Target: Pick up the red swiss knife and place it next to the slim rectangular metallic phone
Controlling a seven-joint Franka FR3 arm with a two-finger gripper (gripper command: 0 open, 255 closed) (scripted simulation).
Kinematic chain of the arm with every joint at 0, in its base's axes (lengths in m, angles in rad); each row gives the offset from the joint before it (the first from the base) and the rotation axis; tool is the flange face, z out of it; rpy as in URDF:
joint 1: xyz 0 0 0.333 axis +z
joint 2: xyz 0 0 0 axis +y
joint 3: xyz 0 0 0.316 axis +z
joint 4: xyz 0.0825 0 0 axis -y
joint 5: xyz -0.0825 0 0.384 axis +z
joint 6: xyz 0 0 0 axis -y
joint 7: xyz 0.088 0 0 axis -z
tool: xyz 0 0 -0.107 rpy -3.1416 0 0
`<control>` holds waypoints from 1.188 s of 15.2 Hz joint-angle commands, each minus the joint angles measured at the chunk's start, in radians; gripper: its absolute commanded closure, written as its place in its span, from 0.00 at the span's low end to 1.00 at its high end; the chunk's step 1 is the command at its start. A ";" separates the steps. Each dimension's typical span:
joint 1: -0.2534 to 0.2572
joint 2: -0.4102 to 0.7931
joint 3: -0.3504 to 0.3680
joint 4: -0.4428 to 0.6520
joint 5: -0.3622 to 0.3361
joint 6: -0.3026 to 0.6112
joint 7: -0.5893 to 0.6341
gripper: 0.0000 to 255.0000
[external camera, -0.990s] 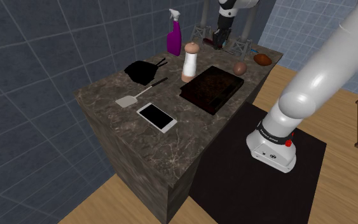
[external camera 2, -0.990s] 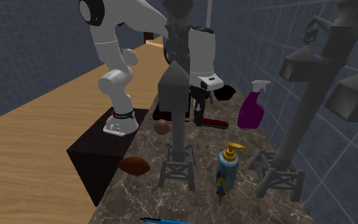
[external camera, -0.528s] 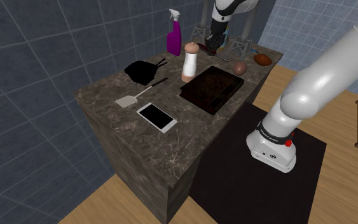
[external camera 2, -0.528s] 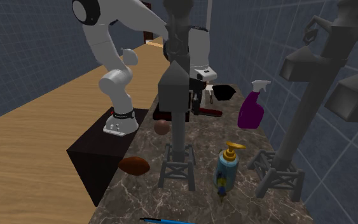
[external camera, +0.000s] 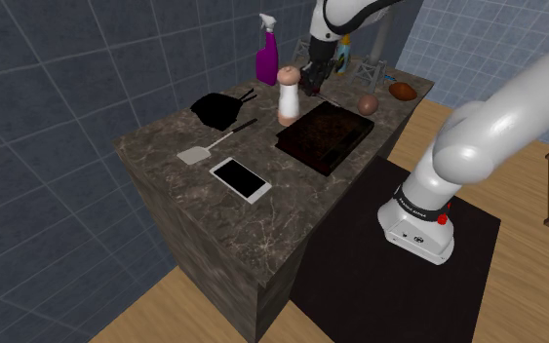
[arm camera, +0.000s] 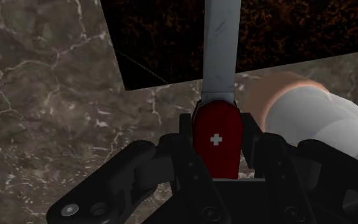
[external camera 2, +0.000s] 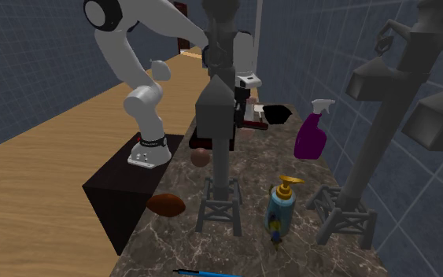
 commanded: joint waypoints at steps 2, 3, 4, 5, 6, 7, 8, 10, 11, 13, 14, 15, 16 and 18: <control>0.032 -0.026 0.057 -0.033 0.015 0.003 0.081 1.00; 0.043 -0.032 0.076 -0.039 0.022 0.002 0.106 1.00; 0.055 -0.037 0.095 -0.043 0.028 0.001 0.132 1.00; 0.067 -0.041 0.114 -0.047 0.035 0.000 0.158 1.00; 0.079 -0.043 0.133 -0.049 0.043 -0.001 0.184 1.00; 0.091 -0.044 0.152 -0.050 0.050 -0.002 0.209 1.00; 0.103 -0.044 0.171 -0.050 0.058 -0.003 0.235 1.00; 0.127 -0.041 0.210 -0.046 0.073 -0.005 0.286 1.00; 0.139 -0.037 0.229 -0.042 0.080 -0.006 0.312 1.00; 0.162 -0.026 0.267 -0.030 0.094 -0.007 0.363 1.00; 0.174 -0.019 0.285 -0.023 0.100 -0.007 0.389 1.00; 0.185 -0.010 0.304 -0.014 0.106 -0.008 0.415 1.00; 0.195 -0.001 0.323 -0.004 0.111 -0.008 0.441 1.00; 0.210 0.021 0.350 0.004 0.117 0.006 0.479 1.00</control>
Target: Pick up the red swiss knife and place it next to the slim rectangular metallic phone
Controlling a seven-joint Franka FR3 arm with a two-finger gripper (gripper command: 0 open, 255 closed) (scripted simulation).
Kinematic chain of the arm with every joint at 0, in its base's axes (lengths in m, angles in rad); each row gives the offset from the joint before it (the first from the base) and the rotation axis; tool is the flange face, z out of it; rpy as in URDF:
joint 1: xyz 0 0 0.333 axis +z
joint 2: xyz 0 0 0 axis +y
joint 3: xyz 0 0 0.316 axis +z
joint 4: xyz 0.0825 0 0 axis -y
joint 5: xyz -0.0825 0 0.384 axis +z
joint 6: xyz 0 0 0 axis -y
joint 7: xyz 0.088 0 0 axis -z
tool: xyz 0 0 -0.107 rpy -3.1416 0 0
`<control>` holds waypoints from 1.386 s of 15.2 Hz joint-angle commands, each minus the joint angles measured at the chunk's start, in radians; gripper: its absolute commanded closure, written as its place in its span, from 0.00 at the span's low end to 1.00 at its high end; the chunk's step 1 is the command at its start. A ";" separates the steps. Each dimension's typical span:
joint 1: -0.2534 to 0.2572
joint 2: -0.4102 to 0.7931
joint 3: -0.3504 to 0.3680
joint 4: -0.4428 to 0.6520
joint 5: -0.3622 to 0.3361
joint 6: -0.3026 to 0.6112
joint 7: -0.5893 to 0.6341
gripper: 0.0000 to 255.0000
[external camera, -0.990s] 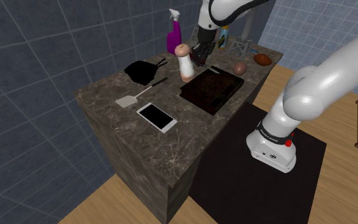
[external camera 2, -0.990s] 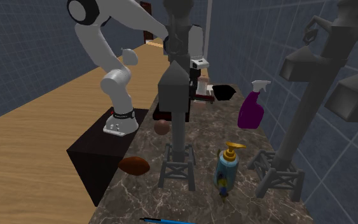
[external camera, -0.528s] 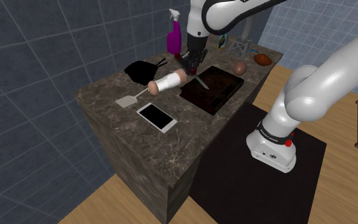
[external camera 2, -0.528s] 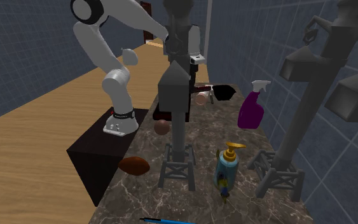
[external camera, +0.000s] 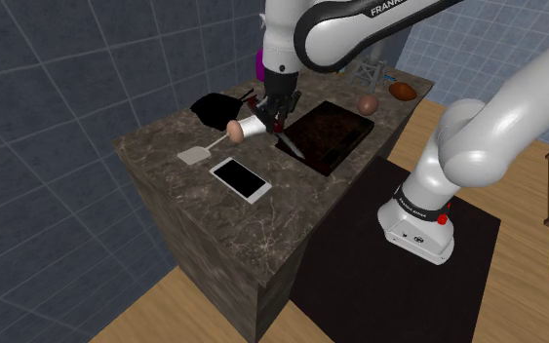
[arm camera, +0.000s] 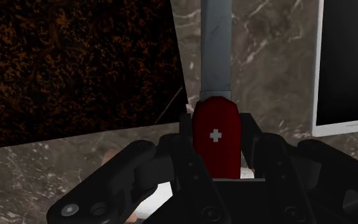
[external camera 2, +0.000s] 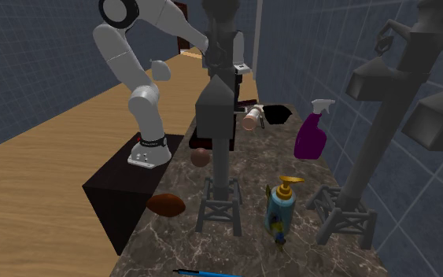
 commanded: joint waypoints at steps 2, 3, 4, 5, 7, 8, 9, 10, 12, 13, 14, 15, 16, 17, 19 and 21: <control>0.006 0.020 0.014 -0.012 0.002 0.032 0.021 1.00; 0.006 0.027 0.015 -0.019 0.001 0.047 0.022 1.00; 0.005 0.035 0.016 -0.027 0.000 0.062 0.023 1.00; 0.005 0.043 0.017 -0.035 -0.001 0.077 0.024 1.00; 0.004 0.059 0.019 -0.049 -0.004 0.107 0.027 1.00; 0.003 0.068 0.020 -0.056 -0.005 0.123 0.029 1.00; 0.003 0.076 0.021 -0.062 -0.007 0.138 0.031 1.00; 0.002 0.086 0.022 -0.069 -0.009 0.154 0.032 1.00; 0.001 0.105 0.024 -0.081 -0.013 0.185 0.036 1.00; 0.000 0.115 0.025 -0.086 -0.015 0.200 0.039 1.00; -0.001 0.127 0.027 -0.093 -0.017 0.219 0.041 1.00; -0.001 0.127 0.027 -0.093 -0.017 0.219 0.041 1.00; -0.001 0.127 0.027 -0.093 -0.017 0.219 0.041 1.00; -0.002 0.127 0.027 -0.093 -0.017 0.219 0.041 1.00; -0.002 0.127 0.028 -0.093 -0.017 0.219 0.041 1.00; -0.002 0.127 0.028 -0.093 -0.017 0.219 0.041 1.00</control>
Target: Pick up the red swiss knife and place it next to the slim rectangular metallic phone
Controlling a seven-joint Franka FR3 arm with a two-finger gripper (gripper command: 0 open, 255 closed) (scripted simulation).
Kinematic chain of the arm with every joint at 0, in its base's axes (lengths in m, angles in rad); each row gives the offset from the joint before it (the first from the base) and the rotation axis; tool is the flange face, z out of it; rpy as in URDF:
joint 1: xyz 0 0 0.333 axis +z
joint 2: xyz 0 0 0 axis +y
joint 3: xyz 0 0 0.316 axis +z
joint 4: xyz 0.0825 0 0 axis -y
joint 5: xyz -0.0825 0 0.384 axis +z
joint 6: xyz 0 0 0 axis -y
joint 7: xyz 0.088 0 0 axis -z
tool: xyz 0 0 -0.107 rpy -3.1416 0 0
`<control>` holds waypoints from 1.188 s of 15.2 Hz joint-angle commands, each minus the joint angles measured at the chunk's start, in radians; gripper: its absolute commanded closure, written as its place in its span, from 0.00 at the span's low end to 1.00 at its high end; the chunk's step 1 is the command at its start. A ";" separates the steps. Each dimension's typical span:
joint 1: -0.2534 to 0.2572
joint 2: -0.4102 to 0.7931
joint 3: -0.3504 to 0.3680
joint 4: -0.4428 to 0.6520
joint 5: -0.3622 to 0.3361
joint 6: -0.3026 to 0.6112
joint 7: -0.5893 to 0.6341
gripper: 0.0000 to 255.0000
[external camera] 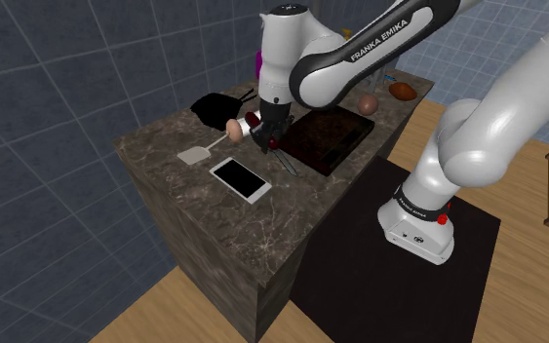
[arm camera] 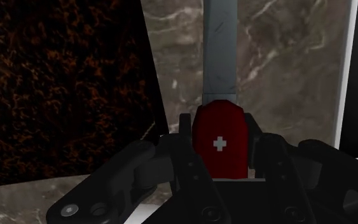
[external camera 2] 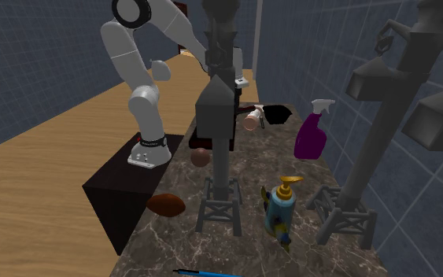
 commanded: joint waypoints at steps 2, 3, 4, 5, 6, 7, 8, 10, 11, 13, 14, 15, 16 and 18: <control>-0.003 0.008 -0.003 -0.013 -0.001 -0.005 -0.003 0.00; -0.003 0.005 -0.003 -0.010 0.000 -0.010 -0.003 0.00; -0.003 0.008 -0.003 -0.006 -0.001 -0.011 -0.003 0.00; -0.003 0.009 -0.003 -0.005 -0.001 -0.012 -0.003 0.00; -0.003 0.010 -0.003 -0.005 -0.001 -0.011 -0.003 0.00; -0.003 0.011 -0.001 -0.008 -0.001 -0.006 0.000 0.00; 0.000 -0.015 -0.003 0.005 0.005 -0.046 -0.004 0.00; 0.004 -0.064 -0.007 0.034 0.014 -0.123 -0.012 0.00; 0.005 -0.081 -0.009 0.048 0.017 -0.153 -0.014 0.00; 0.005 -0.081 -0.009 0.047 0.017 -0.153 -0.014 0.00; 0.005 -0.081 -0.009 0.048 0.017 -0.153 -0.014 0.00; 0.005 -0.081 -0.009 0.048 0.017 -0.153 -0.014 0.00; 0.005 -0.081 -0.009 0.048 0.017 -0.153 -0.014 0.00; 0.005 -0.081 -0.009 0.048 0.017 -0.153 -0.014 0.00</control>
